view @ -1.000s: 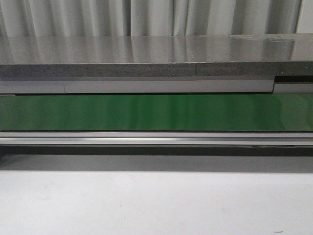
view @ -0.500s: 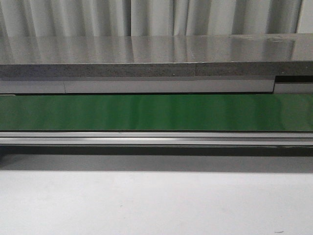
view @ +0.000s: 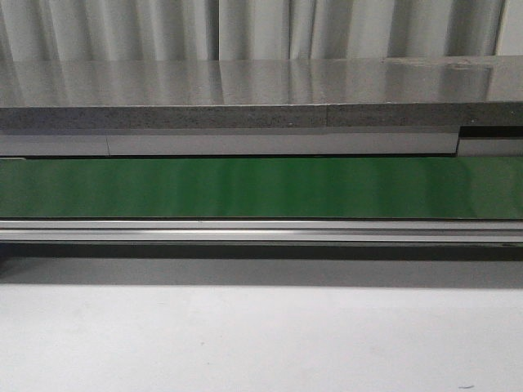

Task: Move button from right to left
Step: 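Close the right gripper around the yellow-capped push-button switch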

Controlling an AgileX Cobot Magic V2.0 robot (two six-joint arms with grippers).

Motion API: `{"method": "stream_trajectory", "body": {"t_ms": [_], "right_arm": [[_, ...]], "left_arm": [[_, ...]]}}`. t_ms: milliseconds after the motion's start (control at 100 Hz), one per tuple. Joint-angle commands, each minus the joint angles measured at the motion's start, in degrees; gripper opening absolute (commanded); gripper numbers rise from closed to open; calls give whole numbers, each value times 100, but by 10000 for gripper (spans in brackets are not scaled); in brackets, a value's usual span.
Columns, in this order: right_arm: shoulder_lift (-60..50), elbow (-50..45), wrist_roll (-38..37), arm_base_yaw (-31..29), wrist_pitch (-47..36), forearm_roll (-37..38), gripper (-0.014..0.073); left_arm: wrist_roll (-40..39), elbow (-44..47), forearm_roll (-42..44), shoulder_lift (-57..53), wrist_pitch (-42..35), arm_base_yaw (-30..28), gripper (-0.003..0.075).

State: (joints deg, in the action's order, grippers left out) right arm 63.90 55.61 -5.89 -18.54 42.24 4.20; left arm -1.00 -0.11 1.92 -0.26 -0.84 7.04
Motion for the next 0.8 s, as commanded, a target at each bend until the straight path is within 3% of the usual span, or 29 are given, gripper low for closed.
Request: {"method": "stream_trajectory", "body": {"t_ms": [0,310,790], "right_arm": [[337,362,201,-299,-412,110,601],[1967,1045,1322,-912,-861,-53,601],[3345,1257,3160,-1443,-920,-1585,601]], "left_arm": [[-64,238,-10,-207,-423,-28,5],[-64,238,-10,-207,-423,-28,5],[-64,238,-10,-207,-423,-28,5]]}}
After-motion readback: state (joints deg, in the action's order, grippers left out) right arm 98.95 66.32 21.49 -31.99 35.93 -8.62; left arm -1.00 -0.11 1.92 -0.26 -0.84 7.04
